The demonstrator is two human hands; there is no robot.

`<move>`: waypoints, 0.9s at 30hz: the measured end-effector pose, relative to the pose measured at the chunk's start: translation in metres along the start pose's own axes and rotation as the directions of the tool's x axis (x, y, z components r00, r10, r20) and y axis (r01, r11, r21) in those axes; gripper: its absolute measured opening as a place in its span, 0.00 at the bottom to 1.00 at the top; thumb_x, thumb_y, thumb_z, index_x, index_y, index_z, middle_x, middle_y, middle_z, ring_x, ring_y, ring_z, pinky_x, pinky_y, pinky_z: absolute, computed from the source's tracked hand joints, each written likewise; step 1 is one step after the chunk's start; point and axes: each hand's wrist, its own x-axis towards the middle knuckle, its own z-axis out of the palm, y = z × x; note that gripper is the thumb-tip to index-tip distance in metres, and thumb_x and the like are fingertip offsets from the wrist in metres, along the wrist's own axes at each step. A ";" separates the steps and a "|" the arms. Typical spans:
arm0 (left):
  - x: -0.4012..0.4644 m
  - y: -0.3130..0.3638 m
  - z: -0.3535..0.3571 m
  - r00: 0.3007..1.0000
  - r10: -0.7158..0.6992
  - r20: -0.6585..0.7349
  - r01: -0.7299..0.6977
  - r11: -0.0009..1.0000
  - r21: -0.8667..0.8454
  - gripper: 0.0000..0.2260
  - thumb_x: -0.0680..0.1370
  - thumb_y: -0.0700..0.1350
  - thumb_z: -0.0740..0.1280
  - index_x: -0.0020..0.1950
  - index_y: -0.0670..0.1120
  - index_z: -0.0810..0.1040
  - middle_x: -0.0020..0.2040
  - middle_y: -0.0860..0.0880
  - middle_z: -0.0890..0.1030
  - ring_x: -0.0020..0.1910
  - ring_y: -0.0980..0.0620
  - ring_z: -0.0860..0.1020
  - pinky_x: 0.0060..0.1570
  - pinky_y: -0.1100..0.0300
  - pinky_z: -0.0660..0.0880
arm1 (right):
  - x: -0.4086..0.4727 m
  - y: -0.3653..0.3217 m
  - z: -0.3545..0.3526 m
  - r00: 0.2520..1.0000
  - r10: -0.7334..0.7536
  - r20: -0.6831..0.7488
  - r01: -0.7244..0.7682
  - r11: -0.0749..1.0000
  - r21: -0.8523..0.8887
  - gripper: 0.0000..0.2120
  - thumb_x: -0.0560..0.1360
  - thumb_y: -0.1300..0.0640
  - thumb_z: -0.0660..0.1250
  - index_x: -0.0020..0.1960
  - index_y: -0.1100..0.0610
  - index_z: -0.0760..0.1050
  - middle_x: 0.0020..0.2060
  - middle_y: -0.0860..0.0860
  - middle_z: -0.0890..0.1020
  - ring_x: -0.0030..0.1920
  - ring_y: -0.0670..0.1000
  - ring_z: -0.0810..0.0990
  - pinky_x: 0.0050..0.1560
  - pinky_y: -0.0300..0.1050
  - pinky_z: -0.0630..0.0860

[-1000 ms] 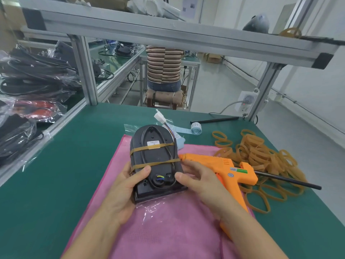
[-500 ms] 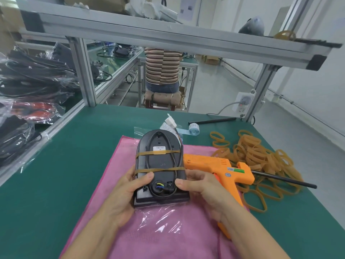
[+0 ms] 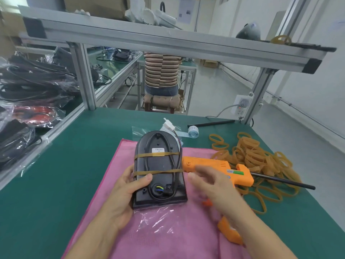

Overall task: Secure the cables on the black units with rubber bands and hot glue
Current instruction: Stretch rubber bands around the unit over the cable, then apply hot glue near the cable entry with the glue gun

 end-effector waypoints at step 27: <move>0.007 0.014 -0.012 0.994 0.040 -0.106 -0.048 0.996 -0.080 0.16 0.65 0.42 0.71 0.51 0.45 0.79 0.42 0.44 0.85 0.36 0.47 0.84 0.33 0.53 0.81 | -0.015 0.014 -0.063 0.868 0.448 0.214 -0.491 0.707 0.509 0.33 0.55 0.71 0.67 0.61 0.72 0.73 0.48 0.65 0.80 0.47 0.63 0.78 0.50 0.53 0.76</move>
